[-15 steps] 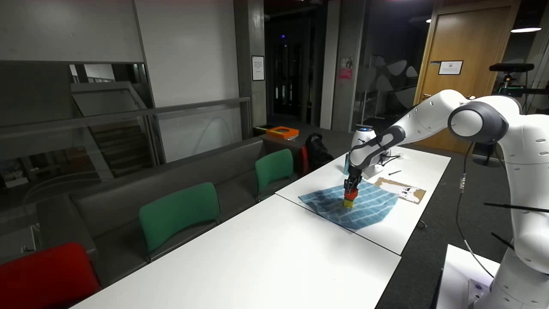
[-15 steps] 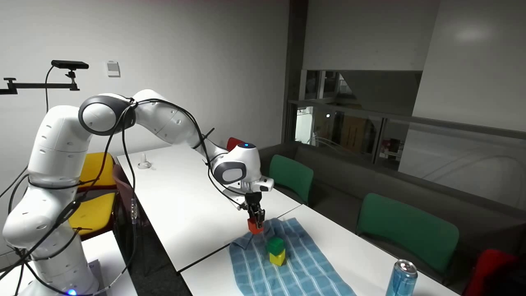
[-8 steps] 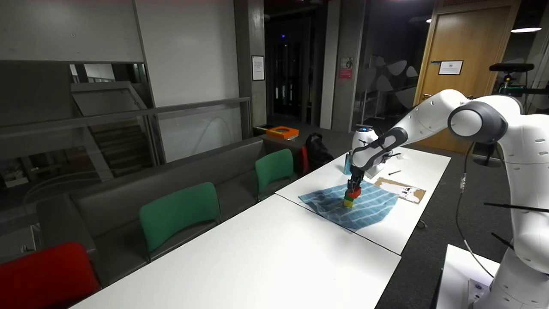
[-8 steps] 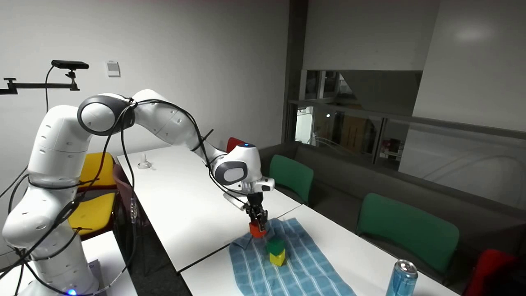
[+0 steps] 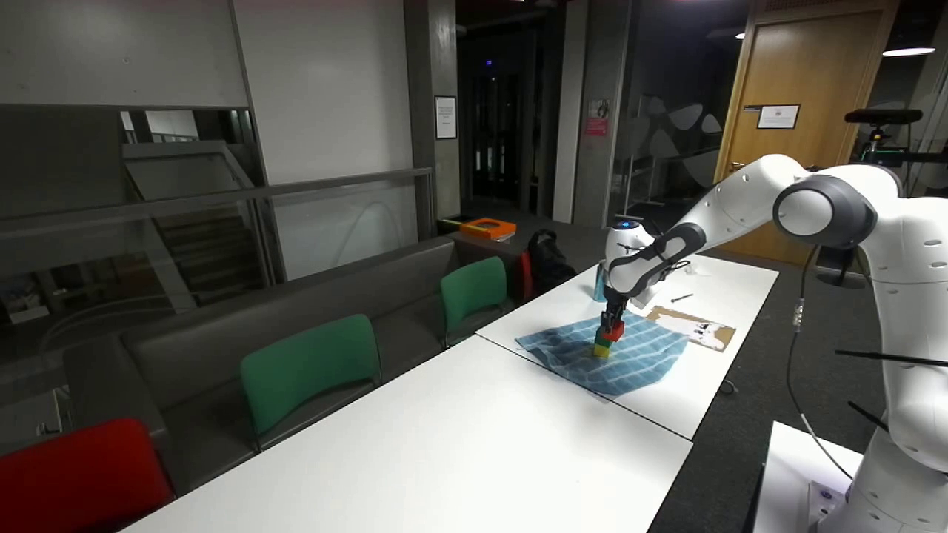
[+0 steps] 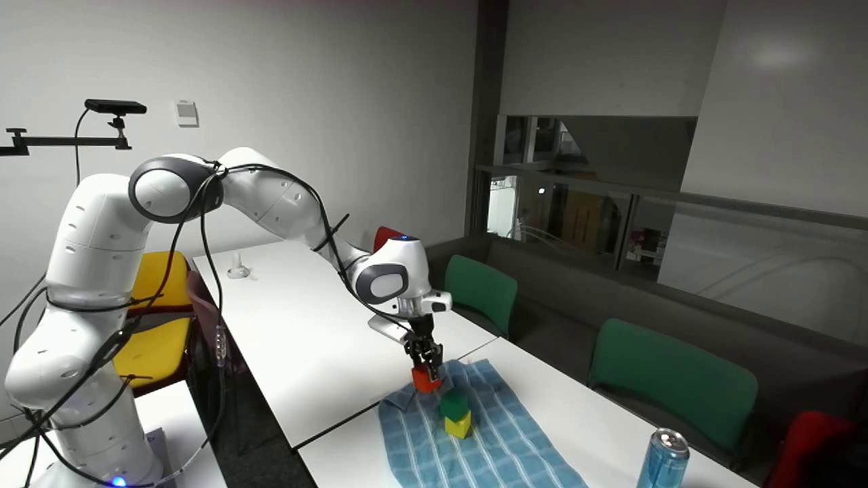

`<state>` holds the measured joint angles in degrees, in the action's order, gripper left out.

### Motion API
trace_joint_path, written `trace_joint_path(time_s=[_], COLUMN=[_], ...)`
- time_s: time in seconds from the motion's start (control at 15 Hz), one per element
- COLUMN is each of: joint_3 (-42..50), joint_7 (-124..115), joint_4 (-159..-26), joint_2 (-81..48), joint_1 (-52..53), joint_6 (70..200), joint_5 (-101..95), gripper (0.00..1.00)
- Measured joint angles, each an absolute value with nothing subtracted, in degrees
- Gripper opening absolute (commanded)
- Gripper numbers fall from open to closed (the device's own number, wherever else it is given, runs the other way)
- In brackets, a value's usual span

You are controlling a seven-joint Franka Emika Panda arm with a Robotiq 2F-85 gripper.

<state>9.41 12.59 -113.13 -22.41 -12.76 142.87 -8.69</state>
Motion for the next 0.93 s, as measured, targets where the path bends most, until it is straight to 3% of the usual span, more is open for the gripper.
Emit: trace_joint_path(time_s=[0.93], joint_3=[7.8], joint_7=[20.2], joint_4=[-111.2], joint_2=[-21.9], joint_1=[-16.9], joint_6=[142.0], joint_5=[4.0], gripper=[0.31])
